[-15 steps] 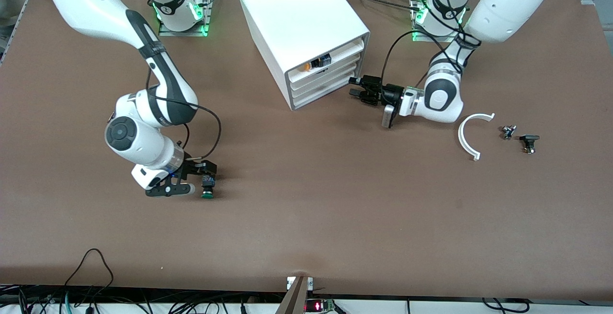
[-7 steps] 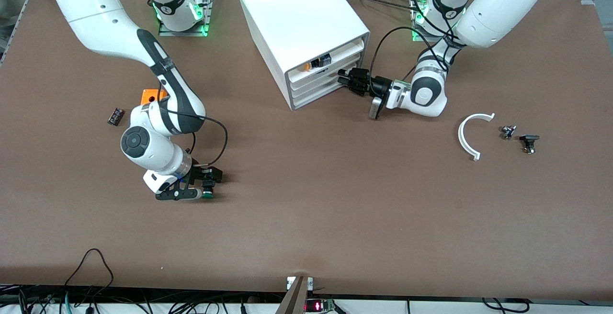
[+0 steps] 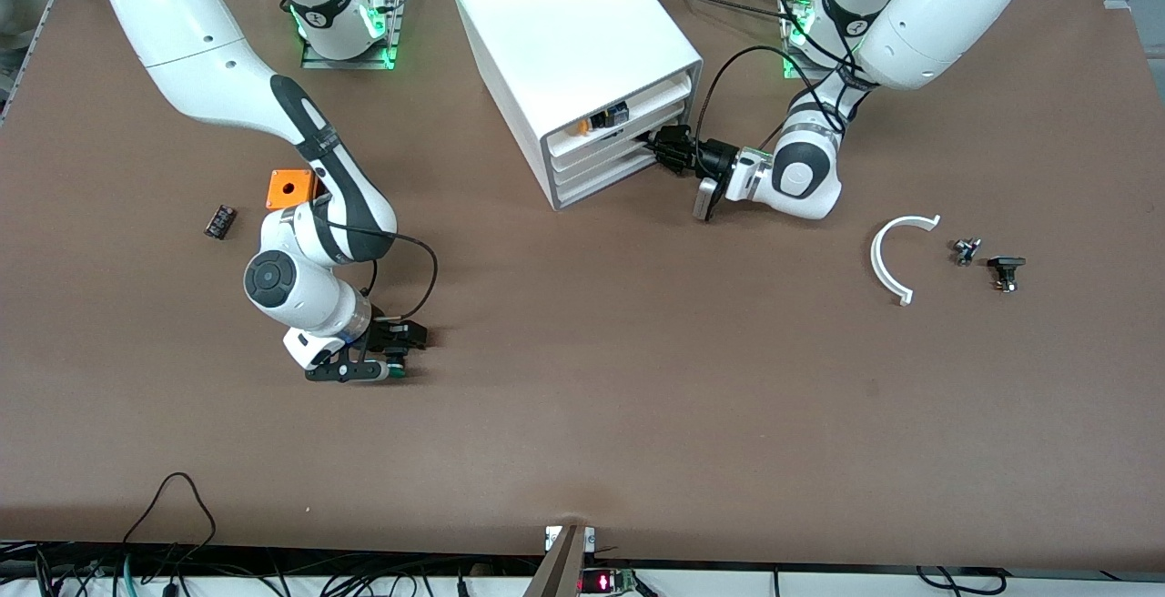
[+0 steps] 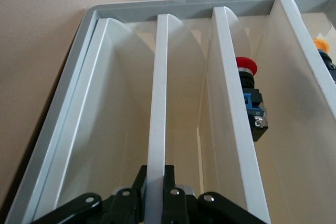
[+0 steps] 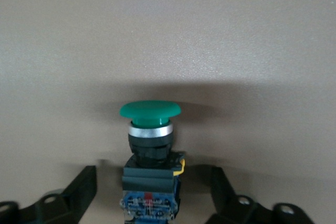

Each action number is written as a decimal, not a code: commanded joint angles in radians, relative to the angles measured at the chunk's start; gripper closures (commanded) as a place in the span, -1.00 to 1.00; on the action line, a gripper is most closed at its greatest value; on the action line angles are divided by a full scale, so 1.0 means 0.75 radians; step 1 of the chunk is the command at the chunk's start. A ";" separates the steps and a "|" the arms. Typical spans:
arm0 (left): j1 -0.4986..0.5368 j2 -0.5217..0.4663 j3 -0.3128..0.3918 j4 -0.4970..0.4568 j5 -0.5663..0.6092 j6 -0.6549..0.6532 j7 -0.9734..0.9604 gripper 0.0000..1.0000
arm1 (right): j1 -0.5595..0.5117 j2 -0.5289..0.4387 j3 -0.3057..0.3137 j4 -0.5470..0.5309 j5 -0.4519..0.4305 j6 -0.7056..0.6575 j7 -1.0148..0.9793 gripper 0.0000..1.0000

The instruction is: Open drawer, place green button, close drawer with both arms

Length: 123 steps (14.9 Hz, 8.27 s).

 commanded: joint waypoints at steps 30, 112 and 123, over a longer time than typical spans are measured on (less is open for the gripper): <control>0.020 -0.074 0.245 0.610 0.569 -0.012 -1.106 -1.00 | 0.492 -0.158 0.005 0.544 -0.106 -0.750 1.201 1.00; -0.138 -0.199 -0.230 0.432 1.891 0.538 -2.999 -1.00 | -0.101 -0.917 -0.111 0.122 -0.001 -1.086 -0.023 -1.00; -0.150 -0.140 -0.287 0.430 1.734 0.524 -2.997 -1.00 | -0.154 -0.997 -0.114 0.021 0.005 -1.080 -0.034 -1.00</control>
